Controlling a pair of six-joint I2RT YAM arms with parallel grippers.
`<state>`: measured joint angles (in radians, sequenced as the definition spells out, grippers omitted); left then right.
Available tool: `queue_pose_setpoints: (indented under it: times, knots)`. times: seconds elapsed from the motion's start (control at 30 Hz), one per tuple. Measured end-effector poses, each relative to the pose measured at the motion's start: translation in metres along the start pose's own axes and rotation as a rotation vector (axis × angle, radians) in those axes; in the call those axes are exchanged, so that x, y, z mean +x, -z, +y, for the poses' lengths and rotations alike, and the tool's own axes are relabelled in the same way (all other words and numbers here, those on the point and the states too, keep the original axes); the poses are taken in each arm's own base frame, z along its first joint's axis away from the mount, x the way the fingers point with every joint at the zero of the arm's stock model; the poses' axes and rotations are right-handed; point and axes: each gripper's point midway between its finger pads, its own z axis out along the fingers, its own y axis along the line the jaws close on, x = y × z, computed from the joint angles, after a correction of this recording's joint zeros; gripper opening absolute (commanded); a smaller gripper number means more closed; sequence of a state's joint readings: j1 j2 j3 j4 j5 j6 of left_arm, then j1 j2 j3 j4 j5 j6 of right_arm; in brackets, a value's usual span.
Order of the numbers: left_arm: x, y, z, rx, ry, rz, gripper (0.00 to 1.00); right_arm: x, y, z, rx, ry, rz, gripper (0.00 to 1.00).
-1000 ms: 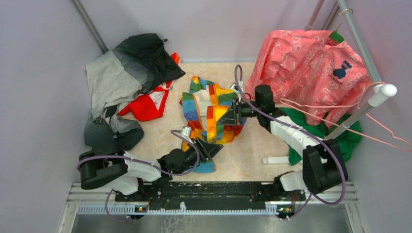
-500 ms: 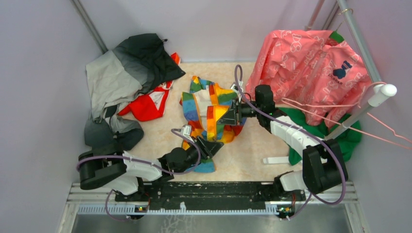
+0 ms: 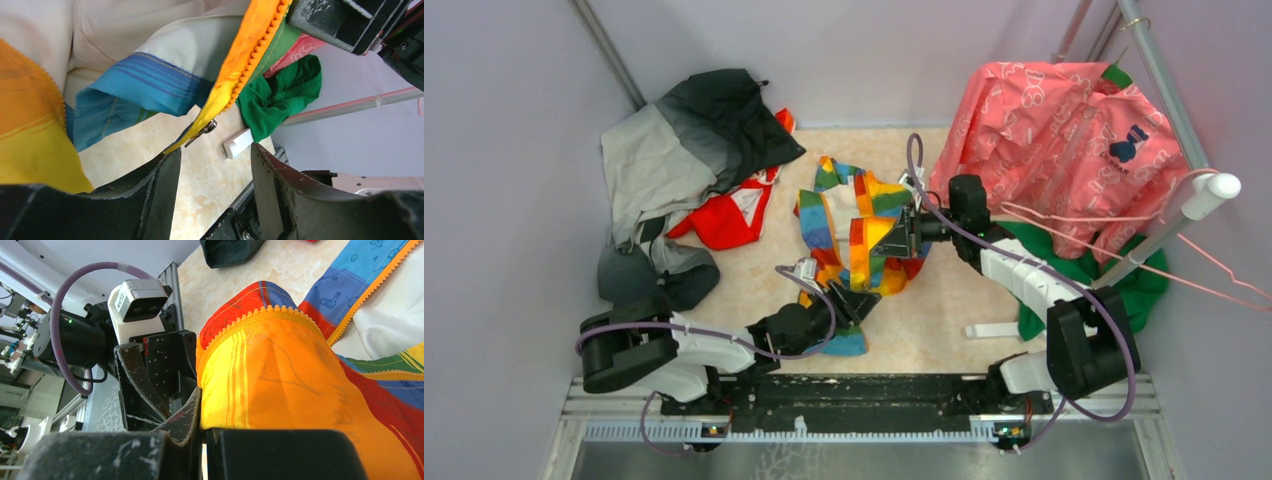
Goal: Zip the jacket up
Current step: Adjust the zipper on the jacket.
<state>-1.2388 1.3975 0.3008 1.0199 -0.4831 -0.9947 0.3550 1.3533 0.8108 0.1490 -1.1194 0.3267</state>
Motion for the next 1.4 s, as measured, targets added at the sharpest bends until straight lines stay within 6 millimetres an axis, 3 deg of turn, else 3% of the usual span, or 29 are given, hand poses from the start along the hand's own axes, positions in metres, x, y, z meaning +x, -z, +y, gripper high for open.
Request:
queue_pose_setpoints:
  times: [0.53, 0.63, 0.8, 1.4]
  knots:
    - [-0.006, -0.002, 0.0, 0.004, 0.0, -0.02, 0.54, 0.0, 0.0, 0.0, 0.0, 0.0, 0.0, 0.0]
    - [-0.007, -0.003, 0.0, 0.008, -0.002, -0.022, 0.46, 0.0, 0.0, 0.0, 0.0, 0.0, 0.0, 0.0]
    - [-0.007, -0.003, -0.002, 0.017, -0.001, -0.023, 0.44, 0.0, 0.0, 0.0, 0.0, 0.0, 0.0, 0.0]
    - [-0.002, 0.0, -0.002, 0.01, 0.022, 0.018, 0.22, 0.0, 0.0, 0.0, 0.0, 0.001, 0.0, 0.0]
